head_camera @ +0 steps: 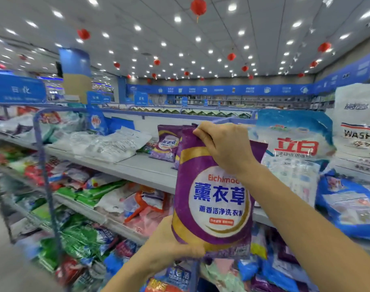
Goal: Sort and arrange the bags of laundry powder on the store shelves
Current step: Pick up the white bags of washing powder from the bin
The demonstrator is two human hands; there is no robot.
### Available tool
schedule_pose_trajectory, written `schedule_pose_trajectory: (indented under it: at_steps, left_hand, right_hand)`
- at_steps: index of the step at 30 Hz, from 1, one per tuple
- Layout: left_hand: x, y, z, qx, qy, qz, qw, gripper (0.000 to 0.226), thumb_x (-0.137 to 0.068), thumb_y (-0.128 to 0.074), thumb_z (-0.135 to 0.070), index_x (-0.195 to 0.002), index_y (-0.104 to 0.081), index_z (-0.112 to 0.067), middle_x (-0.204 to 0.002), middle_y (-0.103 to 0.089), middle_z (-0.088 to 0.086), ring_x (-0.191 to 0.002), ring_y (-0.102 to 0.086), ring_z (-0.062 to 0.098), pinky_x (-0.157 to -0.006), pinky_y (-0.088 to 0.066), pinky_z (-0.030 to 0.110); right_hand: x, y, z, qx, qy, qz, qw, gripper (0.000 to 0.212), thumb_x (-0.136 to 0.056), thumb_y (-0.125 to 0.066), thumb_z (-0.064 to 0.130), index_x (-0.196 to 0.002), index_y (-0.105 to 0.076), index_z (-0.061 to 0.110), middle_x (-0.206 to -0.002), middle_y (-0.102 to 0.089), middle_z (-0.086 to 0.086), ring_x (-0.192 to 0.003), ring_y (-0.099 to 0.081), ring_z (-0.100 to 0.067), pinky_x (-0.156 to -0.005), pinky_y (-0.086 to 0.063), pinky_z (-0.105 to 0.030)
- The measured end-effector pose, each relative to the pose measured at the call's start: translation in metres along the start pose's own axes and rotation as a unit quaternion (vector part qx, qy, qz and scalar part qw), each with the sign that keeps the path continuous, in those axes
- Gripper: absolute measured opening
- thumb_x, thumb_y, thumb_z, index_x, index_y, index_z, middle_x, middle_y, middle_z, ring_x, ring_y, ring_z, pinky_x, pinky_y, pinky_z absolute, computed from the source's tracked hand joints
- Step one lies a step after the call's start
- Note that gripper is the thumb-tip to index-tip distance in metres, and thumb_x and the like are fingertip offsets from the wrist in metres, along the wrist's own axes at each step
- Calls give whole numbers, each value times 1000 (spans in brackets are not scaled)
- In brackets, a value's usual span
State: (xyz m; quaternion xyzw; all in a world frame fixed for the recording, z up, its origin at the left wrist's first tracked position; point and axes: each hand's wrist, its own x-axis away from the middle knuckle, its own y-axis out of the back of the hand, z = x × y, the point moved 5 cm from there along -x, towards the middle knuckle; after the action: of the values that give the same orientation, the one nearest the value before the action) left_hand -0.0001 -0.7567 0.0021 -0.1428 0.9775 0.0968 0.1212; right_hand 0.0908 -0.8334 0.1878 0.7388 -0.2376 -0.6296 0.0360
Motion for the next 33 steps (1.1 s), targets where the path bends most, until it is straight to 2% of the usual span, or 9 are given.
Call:
schedule_pose_trajectory:
  at_steps: [2,8,13,16,18,21,24,28,33]
  left_hand:
    - [11,38,1,-10,1,6,1000,31,-68,-75,8,-76,-77,-22,-64,-70,-10,-60,-63,-2,-57,-48,12]
    - [35,150,9,9,5,-30,1000,50,-63,-85,-16,-109,-71,-28,-104,-74,5,-99,-69,20,-81,-55,25]
    - [49,237,34,82,30,-168,982,53,-40,-88,-23,-92,-77,-22,-97,-75,7,-90,-72,20,-71,-55,20]
    - [47,291,34,109,-4,-255,961,59,-37,-87,-24,-94,-74,-18,-98,-75,6,-90,-72,21,-68,-55,20]
    - [39,319,29,116,-31,-275,954,62,-40,-86,-27,-100,-71,-20,-102,-75,5,-93,-71,21,-75,-55,26]
    - [17,353,31,120,-46,-281,951,63,-42,-86,-31,-102,-71,-20,-102,-75,4,-94,-71,22,-73,-56,27]
    - [-13,376,34,107,-51,-256,959,64,-37,-94,-41,-96,-76,-23,-103,-74,7,-95,-71,24,-75,-57,28]
    - [-55,398,42,98,-58,-211,971,69,-34,-95,-48,-97,-76,-27,-102,-74,8,-95,-71,23,-73,-56,23]
    - [-109,417,58,112,-38,-144,982,79,-39,-95,-44,-109,-71,-18,-108,-73,8,-99,-70,23,-74,-56,23]
  right_hand:
    - [-17,-30,28,-19,21,2,1000,31,-92,-55,25,-71,-65,5,-49,-57,-6,-39,-50,-24,-41,-39,-26]
    - [-63,-120,97,-44,10,11,999,28,-91,-56,26,-77,-68,5,-52,-61,-7,-43,-55,-26,-47,-43,-31]
    - [-72,-171,133,-142,-87,-47,985,42,-92,-46,39,-118,-59,9,-107,-66,-4,-99,-57,-23,-88,-37,-32]
    - [-51,-209,138,-235,-180,-19,955,51,-92,-45,44,-132,-44,12,-128,-51,-2,-116,-44,-17,-97,-29,-25]
    - [-35,-243,140,-329,-261,51,906,56,-91,-43,52,-137,-33,21,-134,-43,3,-121,-41,-12,-98,-31,-25]
    - [-25,-296,148,-437,-324,172,821,69,-79,-33,69,-138,-29,34,-126,-48,13,-107,-53,0,-87,-41,-19]
    - [-29,-335,140,-486,-355,185,777,37,-76,-35,64,-104,-51,45,-99,-53,38,-90,-52,22,-75,-37,0]
    - [-37,-372,113,-500,-378,180,758,59,-75,-30,69,-106,-64,32,-102,-68,19,-95,-61,7,-78,-43,-7]
    - [-35,-400,80,-490,-401,109,766,62,-79,-34,64,-98,-68,15,-93,-72,3,-86,-66,-6,-67,-47,-8]
